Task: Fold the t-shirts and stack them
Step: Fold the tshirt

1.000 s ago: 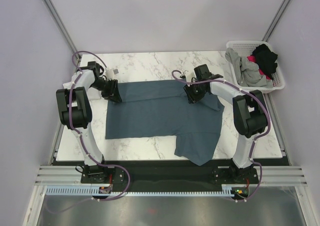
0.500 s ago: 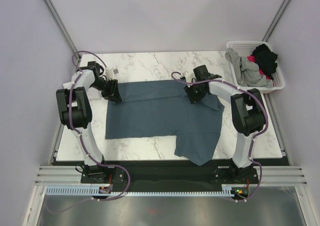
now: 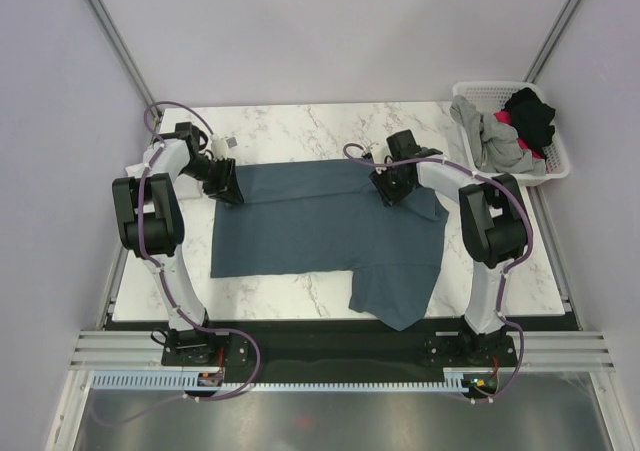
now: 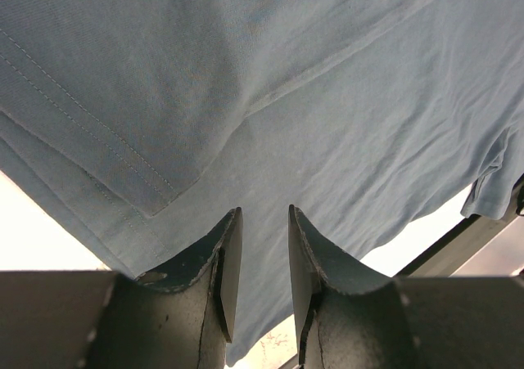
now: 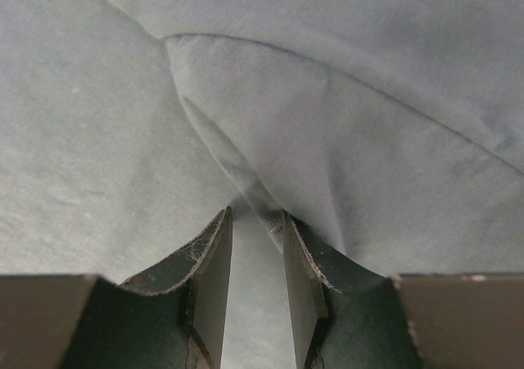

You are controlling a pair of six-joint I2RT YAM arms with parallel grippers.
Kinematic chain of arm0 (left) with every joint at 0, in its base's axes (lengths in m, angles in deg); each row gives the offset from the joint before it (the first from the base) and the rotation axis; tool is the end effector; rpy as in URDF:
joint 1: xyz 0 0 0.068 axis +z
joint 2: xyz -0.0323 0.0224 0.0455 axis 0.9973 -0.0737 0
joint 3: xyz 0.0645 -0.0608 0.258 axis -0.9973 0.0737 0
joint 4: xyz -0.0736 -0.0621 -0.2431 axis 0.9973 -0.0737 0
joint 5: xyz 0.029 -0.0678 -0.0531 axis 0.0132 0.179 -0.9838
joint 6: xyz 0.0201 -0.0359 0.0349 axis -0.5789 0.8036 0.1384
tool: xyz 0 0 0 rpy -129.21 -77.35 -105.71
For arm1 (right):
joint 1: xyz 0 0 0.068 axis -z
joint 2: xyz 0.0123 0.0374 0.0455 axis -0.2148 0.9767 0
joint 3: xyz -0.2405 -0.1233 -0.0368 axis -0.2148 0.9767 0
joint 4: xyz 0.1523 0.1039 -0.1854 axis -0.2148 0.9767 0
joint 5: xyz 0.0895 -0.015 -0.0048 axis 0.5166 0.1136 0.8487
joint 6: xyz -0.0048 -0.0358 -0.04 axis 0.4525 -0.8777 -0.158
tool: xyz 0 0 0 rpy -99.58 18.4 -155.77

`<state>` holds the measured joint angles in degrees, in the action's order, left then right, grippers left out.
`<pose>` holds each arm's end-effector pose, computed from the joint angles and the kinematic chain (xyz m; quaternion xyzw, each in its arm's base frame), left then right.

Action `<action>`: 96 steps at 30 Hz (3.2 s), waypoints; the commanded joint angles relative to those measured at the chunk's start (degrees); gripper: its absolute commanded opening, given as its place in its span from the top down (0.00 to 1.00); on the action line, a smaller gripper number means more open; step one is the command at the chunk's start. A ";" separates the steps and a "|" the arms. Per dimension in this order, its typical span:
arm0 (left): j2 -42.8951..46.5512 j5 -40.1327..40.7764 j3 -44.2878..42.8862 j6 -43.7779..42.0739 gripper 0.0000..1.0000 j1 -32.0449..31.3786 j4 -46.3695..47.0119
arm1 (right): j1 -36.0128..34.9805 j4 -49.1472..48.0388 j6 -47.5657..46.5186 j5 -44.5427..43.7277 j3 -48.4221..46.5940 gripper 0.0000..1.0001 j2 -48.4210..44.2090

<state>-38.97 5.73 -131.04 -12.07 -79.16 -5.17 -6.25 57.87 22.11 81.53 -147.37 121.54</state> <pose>0.3968 0.0260 0.1880 0.0907 0.9508 -0.2734 0.1145 0.3848 0.1358 0.1651 -0.3260 0.9152 0.0759 0.2244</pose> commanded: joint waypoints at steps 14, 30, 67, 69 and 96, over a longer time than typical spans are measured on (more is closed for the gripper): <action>-0.06 -2.32 0.28 1.42 0.64 -0.11 0.57 | 2.04 -1.84 -0.22 -1.00 -3.99 0.90 1.54; 0.56 -3.29 1.51 1.86 0.64 -0.28 1.63 | -4.80 3.44 6.11 7.70 -2.84 1.00 -7.25; 2.14 -2.67 3.01 1.60 0.64 -1.34 1.45 | 25.77 4.57 18.94 38.20 10.70 0.56 -14.20; 2.32 -2.67 3.27 1.60 0.64 -1.60 1.45 | 26.30 6.07 17.01 38.64 9.91 0.55 -12.45; 3.72 -2.67 5.21 1.60 0.64 -2.66 1.45 | 27.97 11.96 5.15 28.45 5.42 0.53 -2.42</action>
<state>-38.64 4.44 -126.34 -11.59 -81.39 -4.06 21.57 69.41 29.70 109.62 -139.42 118.23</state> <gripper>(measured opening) 0.363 0.477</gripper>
